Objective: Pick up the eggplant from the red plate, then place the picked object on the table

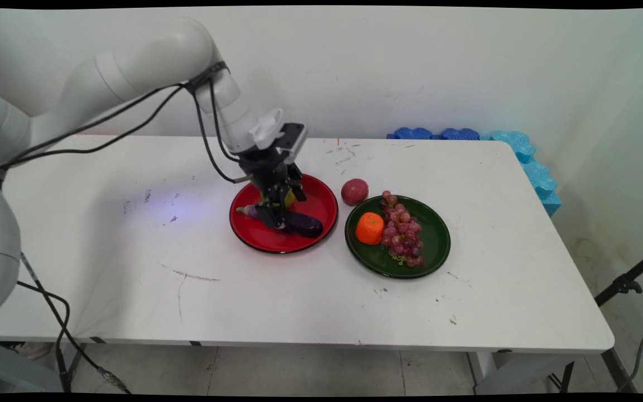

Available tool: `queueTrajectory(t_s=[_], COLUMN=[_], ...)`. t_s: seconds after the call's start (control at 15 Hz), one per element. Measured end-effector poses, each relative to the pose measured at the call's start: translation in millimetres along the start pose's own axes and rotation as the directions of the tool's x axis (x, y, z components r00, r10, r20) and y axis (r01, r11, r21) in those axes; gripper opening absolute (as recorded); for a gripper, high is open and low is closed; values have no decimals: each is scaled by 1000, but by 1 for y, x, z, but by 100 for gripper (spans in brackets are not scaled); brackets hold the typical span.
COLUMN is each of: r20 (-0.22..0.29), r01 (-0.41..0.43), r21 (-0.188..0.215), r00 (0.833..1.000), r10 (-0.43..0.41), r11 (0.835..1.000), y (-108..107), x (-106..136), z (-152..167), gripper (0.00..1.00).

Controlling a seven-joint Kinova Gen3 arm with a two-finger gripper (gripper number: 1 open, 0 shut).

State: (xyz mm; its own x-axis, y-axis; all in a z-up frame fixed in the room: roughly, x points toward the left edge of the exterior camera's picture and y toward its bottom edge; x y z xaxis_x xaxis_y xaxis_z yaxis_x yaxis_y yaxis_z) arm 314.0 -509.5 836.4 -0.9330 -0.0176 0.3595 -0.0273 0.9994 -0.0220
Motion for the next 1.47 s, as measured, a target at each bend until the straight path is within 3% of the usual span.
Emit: queueTrajectory(t_s=[0.33,0.4,0.93,1.13,1.47], r20=[14,16,16,-2,-60], r01=[-44,-51,-51,-4,114], r21=[-25,-28,-34,-7,53], r00=[999,999,999,1000,992], r10=[45,52,52,4,-111], r11=[999,998,998,1000,992], y=[-5,-6,0,4,22], x=[3,4,10,17,43], z=[21,24,22,2,-58], gripper=[100,0,0,0,0])
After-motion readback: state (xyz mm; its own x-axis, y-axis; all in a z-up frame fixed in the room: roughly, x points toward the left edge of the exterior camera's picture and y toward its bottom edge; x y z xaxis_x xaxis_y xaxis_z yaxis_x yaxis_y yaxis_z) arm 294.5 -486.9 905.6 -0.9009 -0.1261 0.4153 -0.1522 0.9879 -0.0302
